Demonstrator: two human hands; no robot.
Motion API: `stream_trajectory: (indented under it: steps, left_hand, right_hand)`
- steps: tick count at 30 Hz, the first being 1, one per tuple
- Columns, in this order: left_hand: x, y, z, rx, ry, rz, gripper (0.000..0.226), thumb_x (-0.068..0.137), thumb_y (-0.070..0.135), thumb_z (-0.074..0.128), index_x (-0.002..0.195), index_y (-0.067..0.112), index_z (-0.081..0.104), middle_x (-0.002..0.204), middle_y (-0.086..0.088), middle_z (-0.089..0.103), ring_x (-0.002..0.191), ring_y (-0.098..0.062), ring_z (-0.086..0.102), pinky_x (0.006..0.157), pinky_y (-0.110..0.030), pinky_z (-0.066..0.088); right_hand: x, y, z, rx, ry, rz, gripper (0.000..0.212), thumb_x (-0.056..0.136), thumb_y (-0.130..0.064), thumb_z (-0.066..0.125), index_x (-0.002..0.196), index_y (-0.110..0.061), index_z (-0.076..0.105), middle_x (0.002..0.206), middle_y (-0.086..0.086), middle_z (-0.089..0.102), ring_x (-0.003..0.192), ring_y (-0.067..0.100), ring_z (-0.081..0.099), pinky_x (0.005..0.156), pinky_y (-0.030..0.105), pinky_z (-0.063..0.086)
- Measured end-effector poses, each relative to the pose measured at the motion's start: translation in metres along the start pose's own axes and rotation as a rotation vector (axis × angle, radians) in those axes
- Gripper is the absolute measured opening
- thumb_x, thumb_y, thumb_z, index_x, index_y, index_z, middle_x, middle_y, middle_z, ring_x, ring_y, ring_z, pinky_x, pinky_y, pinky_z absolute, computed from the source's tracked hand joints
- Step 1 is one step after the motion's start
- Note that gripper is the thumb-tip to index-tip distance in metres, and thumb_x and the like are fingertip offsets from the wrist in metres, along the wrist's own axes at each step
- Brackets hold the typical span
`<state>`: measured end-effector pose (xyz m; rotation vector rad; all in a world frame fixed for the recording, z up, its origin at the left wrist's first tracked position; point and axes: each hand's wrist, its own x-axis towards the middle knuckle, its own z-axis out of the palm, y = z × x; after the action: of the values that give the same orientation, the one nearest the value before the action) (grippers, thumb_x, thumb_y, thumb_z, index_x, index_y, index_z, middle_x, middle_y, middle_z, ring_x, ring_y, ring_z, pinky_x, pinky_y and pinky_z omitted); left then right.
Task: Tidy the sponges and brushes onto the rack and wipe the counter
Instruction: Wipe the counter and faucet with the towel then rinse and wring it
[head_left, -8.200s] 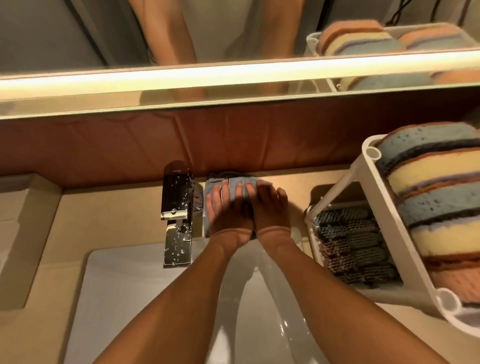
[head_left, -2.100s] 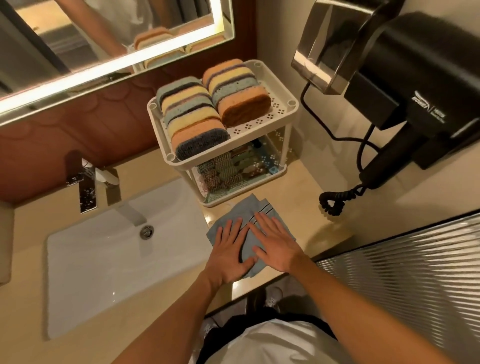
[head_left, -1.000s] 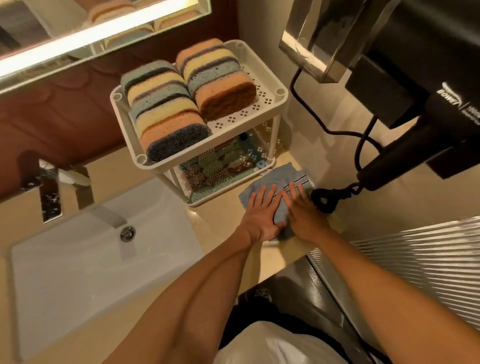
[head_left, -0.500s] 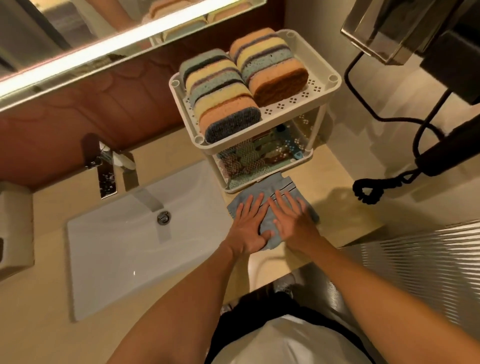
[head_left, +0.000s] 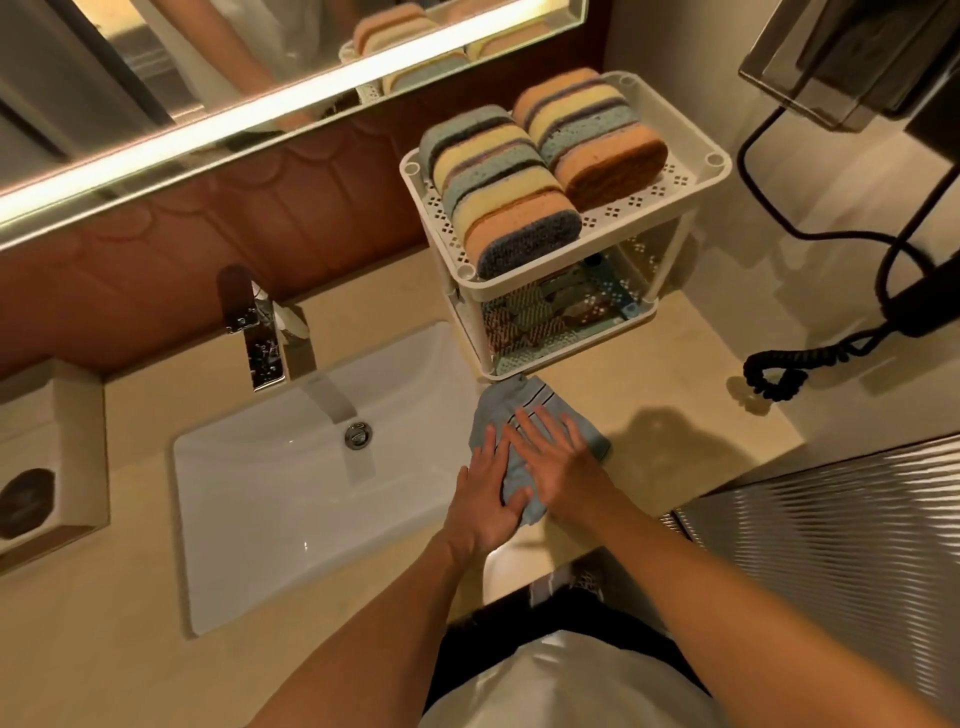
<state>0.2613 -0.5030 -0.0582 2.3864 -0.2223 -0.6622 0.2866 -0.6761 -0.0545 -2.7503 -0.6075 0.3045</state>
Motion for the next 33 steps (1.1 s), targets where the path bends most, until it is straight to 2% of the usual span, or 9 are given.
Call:
stream_trajectory:
  steps: [5,9,13,17,22,26,28,30,33]
  left_hand:
    - [-0.012,-0.005,-0.002,0.004,-0.037,-0.065,0.079,0.103,0.056,0.037,0.16,0.035,-0.013,0.169,0.01,-0.012,0.157,-0.014,0.001,0.125,-0.051,0.007]
    - [-0.008,-0.005,-0.001,0.042,-0.002,0.017,0.081,0.1,0.059,0.038,0.161,0.033,-0.009,0.17,0.009,-0.006,0.157,-0.018,0.006,0.124,-0.055,0.015]
    - [-0.007,0.003,-0.001,0.288,-0.008,0.043,0.077,0.105,0.054,0.029,0.161,0.022,-0.013,0.163,0.005,-0.026,0.152,-0.015,-0.022,0.123,-0.051,-0.014]
    - [-0.007,0.024,0.007,0.426,0.028,0.066,0.076,0.105,0.041,0.033,0.16,0.017,-0.014,0.163,0.0,-0.027,0.151,-0.023,-0.026,0.118,-0.045,-0.023]
    - [-0.001,0.038,0.017,0.488,-0.049,0.125,0.079,0.103,0.036,0.037,0.161,0.012,-0.012,0.166,-0.006,-0.024,0.151,-0.026,-0.026,0.124,-0.05,-0.012]
    - [0.007,0.055,0.027,0.539,-0.095,0.188,0.079,0.101,0.036,0.034,0.16,0.009,-0.011,0.167,-0.009,-0.02,0.148,-0.025,-0.03,0.125,-0.049,-0.009]
    - [0.011,0.066,0.036,0.524,-0.116,0.213,0.079,0.101,0.036,0.034,0.16,0.01,-0.011,0.167,-0.008,-0.02,0.145,-0.022,-0.032,0.125,-0.047,-0.012]
    - [0.018,0.08,0.047,0.507,-0.142,0.244,0.078,0.104,0.036,0.037,0.161,0.011,-0.01,0.167,-0.007,-0.021,0.146,-0.022,-0.032,0.124,-0.045,-0.015]
    - [0.033,0.107,0.061,0.526,-0.19,0.287,0.084,0.103,0.037,0.044,0.161,0.011,-0.011,0.167,-0.008,-0.021,0.151,-0.025,-0.027,0.125,-0.046,-0.013]
  right_hand:
    - [0.007,-0.008,0.014,-0.065,-0.118,-0.042,0.094,0.073,-0.075,0.047,0.145,-0.015,0.053,0.155,0.013,0.043,0.144,0.036,0.039,0.117,0.053,0.021]
    - [0.003,-0.001,0.015,-0.085,-0.061,-0.054,0.084,0.081,-0.064,0.038,0.15,-0.017,0.045,0.158,0.01,0.039,0.146,0.033,0.036,0.116,0.05,0.019]
    - [-0.012,0.008,0.022,-0.068,0.125,-0.028,0.056,0.107,-0.044,0.025,0.151,-0.018,0.046,0.159,0.008,0.037,0.148,0.029,0.034,0.118,0.049,0.024]
    - [-0.031,0.02,0.029,-0.086,0.233,0.003,0.051,0.102,-0.037,0.043,0.149,-0.018,0.048,0.159,0.006,0.039,0.148,0.025,0.034,0.12,0.046,0.024]
    - [-0.05,0.026,0.026,-0.027,0.205,0.094,0.053,0.1,-0.038,0.047,0.148,-0.017,0.05,0.159,0.005,0.038,0.15,0.023,0.03,0.123,0.039,0.014]
    - [-0.066,0.039,0.022,-0.034,0.204,0.13,0.055,0.097,-0.037,0.048,0.146,-0.015,0.052,0.156,0.008,0.043,0.147,0.025,0.033,0.119,0.041,0.019]
    - [-0.076,0.051,0.022,-0.072,0.201,0.152,0.056,0.094,-0.034,0.059,0.145,-0.013,0.053,0.155,0.01,0.045,0.145,0.028,0.037,0.116,0.042,0.022]
    - [-0.088,0.065,0.019,-0.109,0.166,0.219,0.065,0.088,-0.033,0.074,0.146,-0.012,0.051,0.156,0.01,0.044,0.145,0.028,0.032,0.115,0.043,0.022]
    - [-0.111,0.089,0.013,-0.185,0.094,0.302,0.07,0.094,-0.035,0.067,0.155,-0.014,0.038,0.164,0.009,0.028,0.151,0.027,0.015,0.12,0.045,0.012]
